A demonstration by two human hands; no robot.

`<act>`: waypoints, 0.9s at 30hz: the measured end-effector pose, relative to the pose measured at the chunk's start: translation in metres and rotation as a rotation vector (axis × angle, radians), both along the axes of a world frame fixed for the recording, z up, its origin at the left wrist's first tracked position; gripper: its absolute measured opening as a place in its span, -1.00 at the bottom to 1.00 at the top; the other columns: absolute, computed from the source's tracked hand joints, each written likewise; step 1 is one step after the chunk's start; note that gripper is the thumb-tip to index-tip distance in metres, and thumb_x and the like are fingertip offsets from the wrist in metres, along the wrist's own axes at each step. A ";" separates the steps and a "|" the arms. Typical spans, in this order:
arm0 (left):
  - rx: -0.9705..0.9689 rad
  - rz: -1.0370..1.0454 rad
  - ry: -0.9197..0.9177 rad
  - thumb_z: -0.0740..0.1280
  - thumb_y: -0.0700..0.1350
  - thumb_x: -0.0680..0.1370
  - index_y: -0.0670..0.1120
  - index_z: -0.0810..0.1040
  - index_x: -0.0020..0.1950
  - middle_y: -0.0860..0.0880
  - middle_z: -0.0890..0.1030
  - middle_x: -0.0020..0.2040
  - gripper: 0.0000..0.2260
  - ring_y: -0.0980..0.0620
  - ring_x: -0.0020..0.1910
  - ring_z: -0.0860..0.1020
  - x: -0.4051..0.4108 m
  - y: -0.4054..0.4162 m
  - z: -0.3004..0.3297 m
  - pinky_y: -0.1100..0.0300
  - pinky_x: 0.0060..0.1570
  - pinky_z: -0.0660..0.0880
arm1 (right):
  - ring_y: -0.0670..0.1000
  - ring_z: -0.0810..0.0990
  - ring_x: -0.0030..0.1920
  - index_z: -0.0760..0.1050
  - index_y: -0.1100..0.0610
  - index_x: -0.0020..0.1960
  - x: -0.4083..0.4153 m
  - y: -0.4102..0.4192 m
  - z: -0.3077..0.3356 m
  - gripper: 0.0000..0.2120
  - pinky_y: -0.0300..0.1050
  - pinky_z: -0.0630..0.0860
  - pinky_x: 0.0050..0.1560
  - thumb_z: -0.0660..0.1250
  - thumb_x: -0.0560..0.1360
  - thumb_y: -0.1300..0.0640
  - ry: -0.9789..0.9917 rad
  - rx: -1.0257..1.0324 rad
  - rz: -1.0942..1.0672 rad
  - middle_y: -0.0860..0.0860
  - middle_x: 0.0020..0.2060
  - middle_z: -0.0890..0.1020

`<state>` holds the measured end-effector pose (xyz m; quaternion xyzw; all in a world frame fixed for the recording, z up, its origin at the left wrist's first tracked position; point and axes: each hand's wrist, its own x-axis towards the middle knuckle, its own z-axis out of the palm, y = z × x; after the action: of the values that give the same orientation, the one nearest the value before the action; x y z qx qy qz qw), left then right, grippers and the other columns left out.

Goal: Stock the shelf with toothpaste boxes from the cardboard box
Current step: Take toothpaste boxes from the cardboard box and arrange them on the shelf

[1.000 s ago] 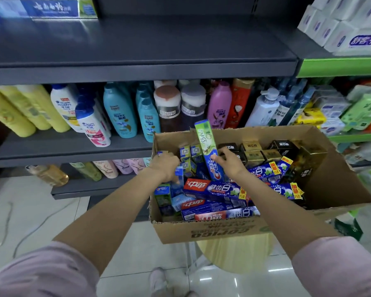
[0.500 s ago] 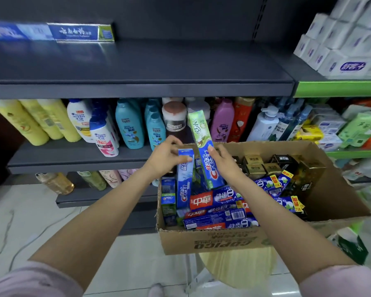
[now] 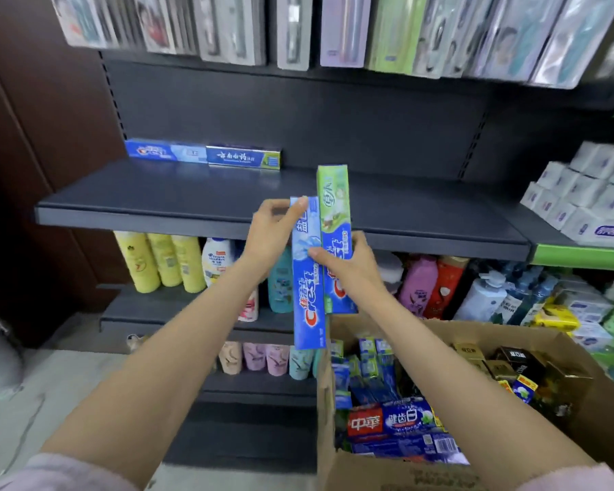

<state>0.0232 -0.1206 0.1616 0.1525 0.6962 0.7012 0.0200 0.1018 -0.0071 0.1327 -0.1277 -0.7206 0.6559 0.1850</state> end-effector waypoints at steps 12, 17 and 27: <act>-0.422 -0.270 0.113 0.43 -0.19 0.47 -0.13 0.41 0.35 -0.15 0.63 0.02 -0.54 0.19 -0.26 0.61 -0.165 -0.172 0.046 0.24 -0.14 0.55 | 0.04 0.59 -0.22 0.39 0.17 0.07 -0.170 -0.128 0.065 -0.62 -0.09 0.56 -0.21 0.43 0.43 -0.02 0.031 0.086 -0.076 0.00 -0.17 0.60; -0.794 0.021 0.378 0.42 -0.12 0.48 0.00 0.41 0.40 -0.09 0.55 0.14 -0.50 -0.08 0.05 0.54 -0.257 -0.215 0.062 0.22 0.06 0.49 | -0.08 0.37 -0.43 0.46 0.11 -0.07 -0.233 -0.146 0.079 -0.76 -0.26 0.28 -0.45 0.38 0.46 -0.05 0.008 0.285 -0.143 -0.07 -0.36 0.44; -1.236 0.130 0.520 0.34 -0.14 0.53 -0.04 0.43 0.34 -0.08 0.51 0.27 -0.62 -0.12 0.29 0.42 -0.372 -0.218 0.060 0.02 0.21 0.34 | 0.10 0.54 -0.07 0.51 0.22 -0.02 -0.342 -0.150 0.085 -0.70 -0.11 0.40 -0.15 0.35 0.47 -0.03 -0.004 0.512 -0.139 0.11 -0.05 0.59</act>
<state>-0.3490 -0.3382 0.2218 0.2346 0.9595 0.1140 -0.1067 -0.2406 -0.1572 0.2173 -0.1274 -0.8529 0.4378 0.2544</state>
